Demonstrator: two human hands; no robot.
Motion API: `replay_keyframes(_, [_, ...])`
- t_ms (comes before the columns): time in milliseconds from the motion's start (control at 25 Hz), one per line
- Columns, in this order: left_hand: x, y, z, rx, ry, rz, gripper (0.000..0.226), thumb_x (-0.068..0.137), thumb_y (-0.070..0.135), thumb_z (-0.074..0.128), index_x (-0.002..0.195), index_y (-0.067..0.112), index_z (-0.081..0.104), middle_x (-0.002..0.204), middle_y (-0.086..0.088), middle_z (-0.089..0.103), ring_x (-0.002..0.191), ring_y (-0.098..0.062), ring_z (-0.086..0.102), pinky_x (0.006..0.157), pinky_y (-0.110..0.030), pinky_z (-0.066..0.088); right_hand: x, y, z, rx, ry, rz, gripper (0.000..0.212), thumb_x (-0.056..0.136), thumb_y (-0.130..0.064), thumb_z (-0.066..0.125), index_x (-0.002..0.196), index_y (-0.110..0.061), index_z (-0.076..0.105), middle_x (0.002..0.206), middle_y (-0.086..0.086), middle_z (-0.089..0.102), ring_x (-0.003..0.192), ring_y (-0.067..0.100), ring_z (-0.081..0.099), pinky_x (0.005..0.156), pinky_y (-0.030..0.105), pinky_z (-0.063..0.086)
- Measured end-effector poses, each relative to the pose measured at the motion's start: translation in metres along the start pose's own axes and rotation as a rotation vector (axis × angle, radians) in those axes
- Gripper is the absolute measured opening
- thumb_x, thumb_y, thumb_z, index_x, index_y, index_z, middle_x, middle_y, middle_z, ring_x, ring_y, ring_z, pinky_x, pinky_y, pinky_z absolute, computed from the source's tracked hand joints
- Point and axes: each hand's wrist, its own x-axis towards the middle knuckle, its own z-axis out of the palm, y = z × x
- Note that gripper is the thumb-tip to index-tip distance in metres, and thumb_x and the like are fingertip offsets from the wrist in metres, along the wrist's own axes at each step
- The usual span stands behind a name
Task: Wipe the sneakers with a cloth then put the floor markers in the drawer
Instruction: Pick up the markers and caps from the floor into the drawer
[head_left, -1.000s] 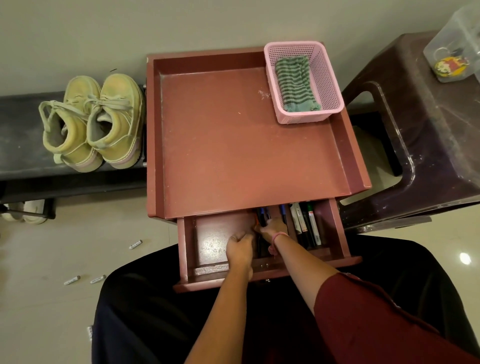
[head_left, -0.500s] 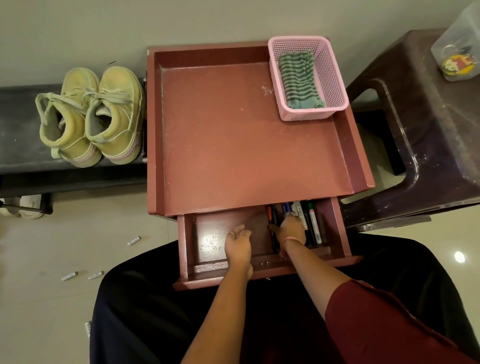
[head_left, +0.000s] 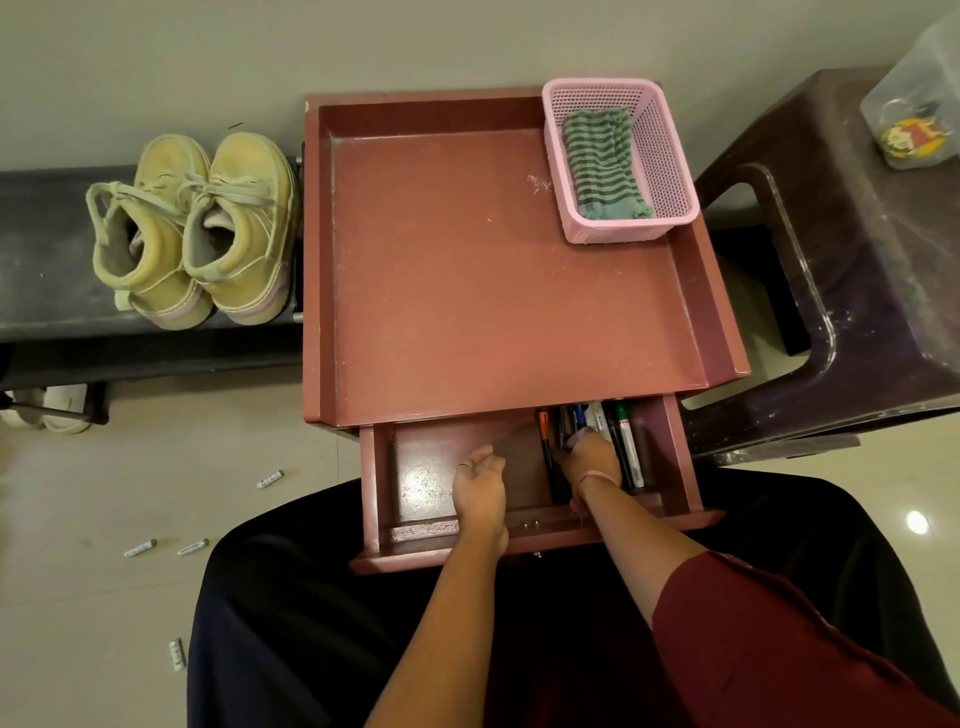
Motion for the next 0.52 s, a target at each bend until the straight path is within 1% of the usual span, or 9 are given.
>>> replay_keyframes(200, [-0.0004,0.0008,0.0000,-0.022,-0.021,-0.006,0.017,0.093,0.005,0.054,0.108,0.013,0.058,0.095,0.001,0.058,0.098,-0.014,0.055,0.101,-0.033,0.042,-0.0026,0.0002,-0.0013,0.043,-0.035,-0.065,0.022,0.085,-0.016,0.064,0.104,-0.006,0.064,0.108,0.012,0.066,0.102,0.027,0.062,0.080,0.025,0.048])
replay_keyframes(400, [-0.0005,0.0010,-0.0004,-0.037,-0.028,-0.004,0.018,0.094,0.003,0.053,0.110,0.011,0.058,0.093,0.002,0.058,0.095,-0.012,0.054,0.100,-0.032,0.041,-0.0018,0.0007,0.0016,-0.007,0.000,-0.059,0.022,0.086,-0.016,0.064,0.105,-0.005,0.063,0.107,0.014,0.067,0.099,0.027,0.064,0.076,0.026,0.049])
replay_keyframes(520, [-0.0004,0.0013,-0.0001,-0.032,-0.039,-0.001,0.018,0.094,0.003,0.053,0.109,0.011,0.057,0.093,0.000,0.058,0.090,-0.010,0.054,0.098,-0.032,0.042,0.0012,-0.0007,-0.0003,-0.035,-0.047,-0.101,0.019,0.087,-0.010,0.061,0.106,-0.007,0.064,0.111,0.012,0.066,0.103,0.027,0.062,0.084,0.029,0.049])
